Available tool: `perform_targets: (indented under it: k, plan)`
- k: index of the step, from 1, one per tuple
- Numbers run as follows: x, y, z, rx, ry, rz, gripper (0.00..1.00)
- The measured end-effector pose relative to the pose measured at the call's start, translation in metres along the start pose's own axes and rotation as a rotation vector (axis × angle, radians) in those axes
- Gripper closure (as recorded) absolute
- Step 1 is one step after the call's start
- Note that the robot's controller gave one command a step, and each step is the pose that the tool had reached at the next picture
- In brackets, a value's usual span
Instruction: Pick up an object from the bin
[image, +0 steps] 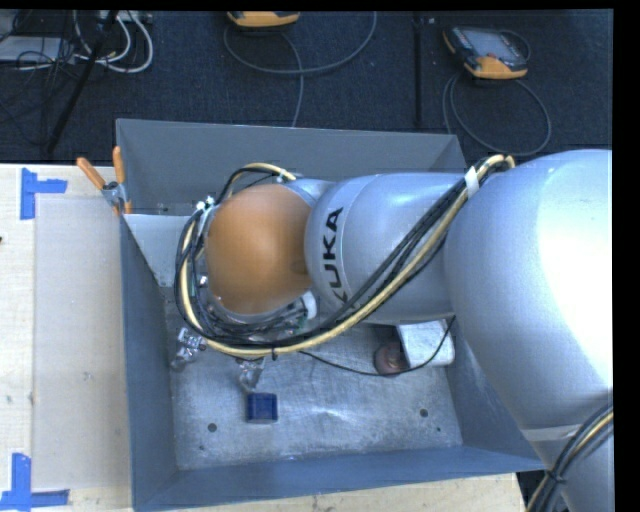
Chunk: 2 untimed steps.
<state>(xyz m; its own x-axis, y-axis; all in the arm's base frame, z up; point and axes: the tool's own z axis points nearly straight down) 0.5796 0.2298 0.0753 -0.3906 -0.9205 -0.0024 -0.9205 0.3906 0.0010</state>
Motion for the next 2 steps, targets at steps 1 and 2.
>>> perform_targets:
  k: [1, 2]
  plan:
    - [0.075, 0.039, -0.015, -0.003, 0.007, -0.161, 0.00]
    - [0.112, 0.053, 0.004, 0.002, -0.003, -0.225, 0.00]
